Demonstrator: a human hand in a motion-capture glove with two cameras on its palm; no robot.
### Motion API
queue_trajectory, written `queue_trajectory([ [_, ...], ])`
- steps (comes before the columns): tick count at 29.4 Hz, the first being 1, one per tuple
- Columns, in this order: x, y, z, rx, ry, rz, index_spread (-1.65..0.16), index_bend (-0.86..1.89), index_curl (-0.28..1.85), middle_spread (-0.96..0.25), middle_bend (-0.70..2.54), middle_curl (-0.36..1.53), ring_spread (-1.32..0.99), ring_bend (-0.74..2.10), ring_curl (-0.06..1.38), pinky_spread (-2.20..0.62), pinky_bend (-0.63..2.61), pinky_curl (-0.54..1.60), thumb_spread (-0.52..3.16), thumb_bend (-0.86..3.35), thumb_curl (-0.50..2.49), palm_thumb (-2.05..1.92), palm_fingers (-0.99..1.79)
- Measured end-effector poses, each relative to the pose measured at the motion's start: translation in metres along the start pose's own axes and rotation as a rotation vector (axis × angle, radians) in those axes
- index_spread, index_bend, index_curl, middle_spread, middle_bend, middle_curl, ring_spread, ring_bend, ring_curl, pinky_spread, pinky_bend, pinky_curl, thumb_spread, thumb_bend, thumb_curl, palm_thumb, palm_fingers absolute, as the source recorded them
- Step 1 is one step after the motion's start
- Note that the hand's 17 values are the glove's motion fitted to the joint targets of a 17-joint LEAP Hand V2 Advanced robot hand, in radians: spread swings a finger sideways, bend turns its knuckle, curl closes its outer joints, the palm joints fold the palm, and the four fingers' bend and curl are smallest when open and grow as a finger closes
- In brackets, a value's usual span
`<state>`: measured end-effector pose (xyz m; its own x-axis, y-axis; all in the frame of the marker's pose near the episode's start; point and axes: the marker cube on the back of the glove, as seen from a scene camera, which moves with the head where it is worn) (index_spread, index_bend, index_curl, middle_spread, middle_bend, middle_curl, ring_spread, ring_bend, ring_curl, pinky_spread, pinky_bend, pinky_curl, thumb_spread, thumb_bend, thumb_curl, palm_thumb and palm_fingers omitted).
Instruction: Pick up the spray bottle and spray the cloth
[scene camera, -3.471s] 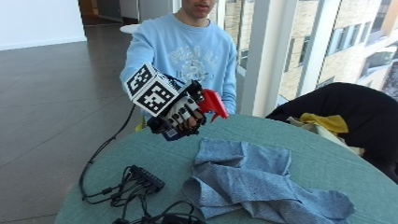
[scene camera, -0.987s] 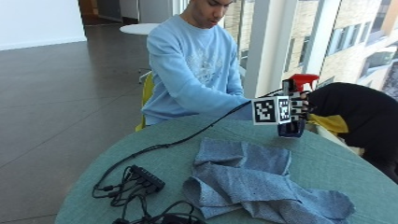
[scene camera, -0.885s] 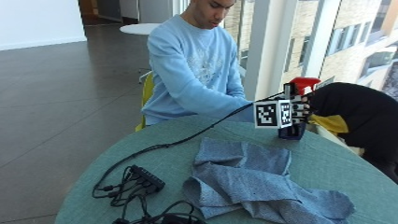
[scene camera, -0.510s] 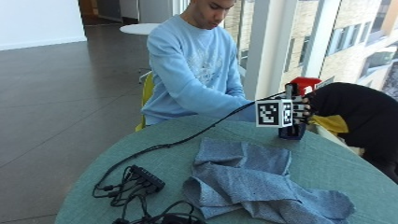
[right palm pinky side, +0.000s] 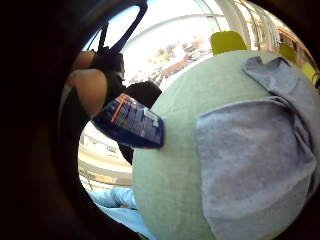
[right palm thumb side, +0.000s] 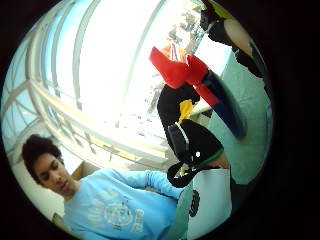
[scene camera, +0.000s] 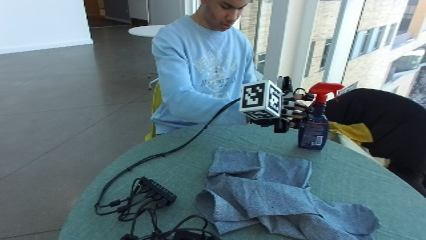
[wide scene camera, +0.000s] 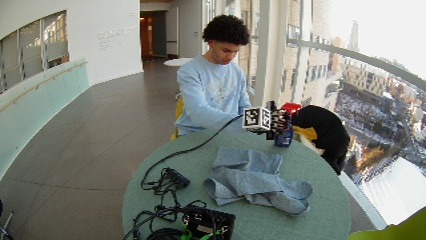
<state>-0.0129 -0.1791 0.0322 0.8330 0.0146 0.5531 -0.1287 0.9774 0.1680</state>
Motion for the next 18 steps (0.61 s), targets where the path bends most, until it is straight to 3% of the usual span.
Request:
queue_trajectory([
  [12, -0.008, 0.168, -0.147, 0.007, 0.417, 0.038, -0.33, 0.12, 0.26, -0.07, 0.29, 0.47, -0.05, 0.42, 0.37, 0.12, 0.31, 0.38, 1.06, -0.02, 0.41, 0.74, 0.78],
  [18, 0.0, 0.245, -0.188, 0.055, 0.647, 0.061, -0.33, 0.13, 0.26, -0.08, 0.29, 0.46, -0.05, 0.4, 0.36, 0.13, 0.27, 0.37, 1.06, -0.02, 0.4, 0.74, 0.79],
])
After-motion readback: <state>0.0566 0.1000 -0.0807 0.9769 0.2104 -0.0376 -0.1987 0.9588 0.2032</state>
